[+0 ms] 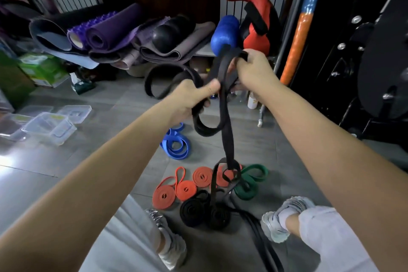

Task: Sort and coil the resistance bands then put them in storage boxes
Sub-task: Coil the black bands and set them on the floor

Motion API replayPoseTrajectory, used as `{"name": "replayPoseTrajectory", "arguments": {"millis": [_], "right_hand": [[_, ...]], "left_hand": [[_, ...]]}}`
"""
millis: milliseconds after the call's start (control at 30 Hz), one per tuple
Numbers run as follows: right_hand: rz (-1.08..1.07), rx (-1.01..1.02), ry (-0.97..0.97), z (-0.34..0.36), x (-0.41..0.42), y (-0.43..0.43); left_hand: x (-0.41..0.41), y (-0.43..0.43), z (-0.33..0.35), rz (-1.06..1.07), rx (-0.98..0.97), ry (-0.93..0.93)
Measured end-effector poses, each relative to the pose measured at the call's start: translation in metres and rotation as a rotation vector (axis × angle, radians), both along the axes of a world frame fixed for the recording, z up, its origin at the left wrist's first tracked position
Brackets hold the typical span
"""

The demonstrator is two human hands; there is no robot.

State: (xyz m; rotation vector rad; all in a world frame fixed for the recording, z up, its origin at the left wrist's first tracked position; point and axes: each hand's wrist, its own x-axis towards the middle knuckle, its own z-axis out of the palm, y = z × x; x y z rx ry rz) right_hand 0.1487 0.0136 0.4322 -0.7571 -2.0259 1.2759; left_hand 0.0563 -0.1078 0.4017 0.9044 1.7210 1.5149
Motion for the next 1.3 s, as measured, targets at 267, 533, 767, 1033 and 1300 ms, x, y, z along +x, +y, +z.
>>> {"name": "replayPoseTrajectory", "arguments": {"millis": [267, 533, 767, 1033, 1300], "right_hand": [[0.273, -0.024, -0.047, -0.005, 0.007, -0.016], [0.058, -0.447, -0.321, -0.146, 0.065, 0.006], [0.086, -0.565, -0.677, -0.291, 0.053, -0.085], [-0.44, -1.073, 0.092, -0.283, 0.0, -0.081], [-0.357, -1.403, 0.274, -0.281, -0.006, -0.059]], "left_hand": [[0.023, 0.012, -0.045, 0.182, -0.154, 0.157], [0.007, 0.006, -0.04, 0.258, -0.08, 0.068], [0.009, 0.016, -0.022, 0.273, 0.063, -0.167], [-0.001, 0.008, -0.008, 0.306, 0.121, -0.323], [-0.016, 0.004, -0.017, 0.348, 0.043, -0.257]]}}
